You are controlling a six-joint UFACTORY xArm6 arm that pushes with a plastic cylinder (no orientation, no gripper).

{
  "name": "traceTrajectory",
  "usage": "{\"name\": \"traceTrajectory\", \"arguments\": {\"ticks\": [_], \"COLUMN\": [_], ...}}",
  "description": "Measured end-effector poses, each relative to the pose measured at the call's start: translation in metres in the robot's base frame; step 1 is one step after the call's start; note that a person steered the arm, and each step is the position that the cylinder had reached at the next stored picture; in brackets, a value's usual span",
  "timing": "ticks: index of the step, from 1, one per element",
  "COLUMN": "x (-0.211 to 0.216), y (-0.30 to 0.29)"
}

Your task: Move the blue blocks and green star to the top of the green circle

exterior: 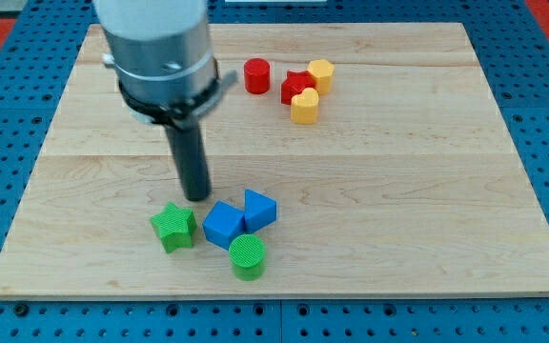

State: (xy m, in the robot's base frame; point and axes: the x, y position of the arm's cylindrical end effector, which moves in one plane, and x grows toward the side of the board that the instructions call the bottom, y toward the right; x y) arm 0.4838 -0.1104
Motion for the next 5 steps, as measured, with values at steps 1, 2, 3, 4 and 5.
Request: {"name": "traceTrajectory", "arguments": {"ticks": [1,2,3,4,5], "x": [-0.004,0.031,0.05,0.053,0.056], "y": [-0.066,-0.09,-0.046,-0.033,0.002]}}
